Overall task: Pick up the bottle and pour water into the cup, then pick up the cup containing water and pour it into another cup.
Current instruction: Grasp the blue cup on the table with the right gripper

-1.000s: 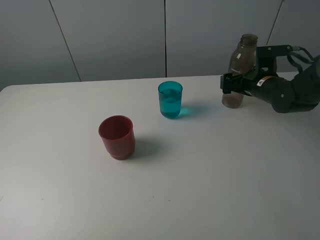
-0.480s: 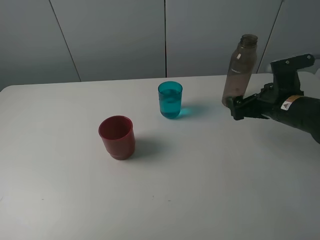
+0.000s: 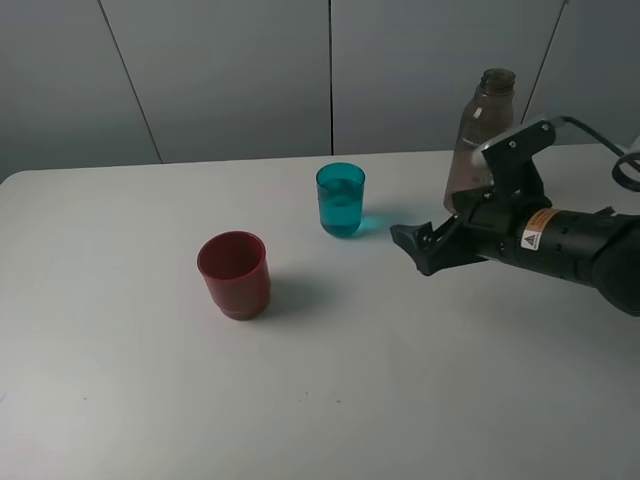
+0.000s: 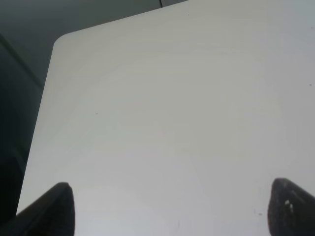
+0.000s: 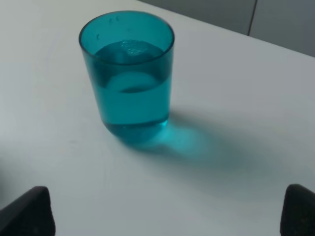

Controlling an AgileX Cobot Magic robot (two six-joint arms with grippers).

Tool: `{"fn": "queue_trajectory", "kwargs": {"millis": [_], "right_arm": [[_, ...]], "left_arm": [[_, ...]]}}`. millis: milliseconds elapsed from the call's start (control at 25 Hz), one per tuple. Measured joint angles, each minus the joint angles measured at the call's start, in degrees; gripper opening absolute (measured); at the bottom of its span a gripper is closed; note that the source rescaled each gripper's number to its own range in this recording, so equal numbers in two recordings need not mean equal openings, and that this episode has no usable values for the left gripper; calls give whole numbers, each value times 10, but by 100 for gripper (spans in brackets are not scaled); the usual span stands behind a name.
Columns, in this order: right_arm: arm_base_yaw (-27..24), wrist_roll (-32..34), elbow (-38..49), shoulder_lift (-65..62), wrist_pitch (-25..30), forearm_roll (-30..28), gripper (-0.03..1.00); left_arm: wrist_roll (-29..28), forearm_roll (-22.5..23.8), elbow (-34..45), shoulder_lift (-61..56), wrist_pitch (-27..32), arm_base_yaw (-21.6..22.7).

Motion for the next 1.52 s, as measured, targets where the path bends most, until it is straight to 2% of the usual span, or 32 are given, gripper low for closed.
{"fn": "queue_trajectory", "kwargs": {"millis": [400,640,1120,1520], "right_arm": [[55,0,-128,130,-1,15,100],[62,0,-189,198,-1,15,100],[62,0,-254,261,0,17,100],[62,-11,-266,262,-16,17,100]], "left_arm": [[0,0,0,0,0,0],[0,0,0,0,0,0],[0,0,0,0,0,0],[0,0,0,0,0,0]]}}
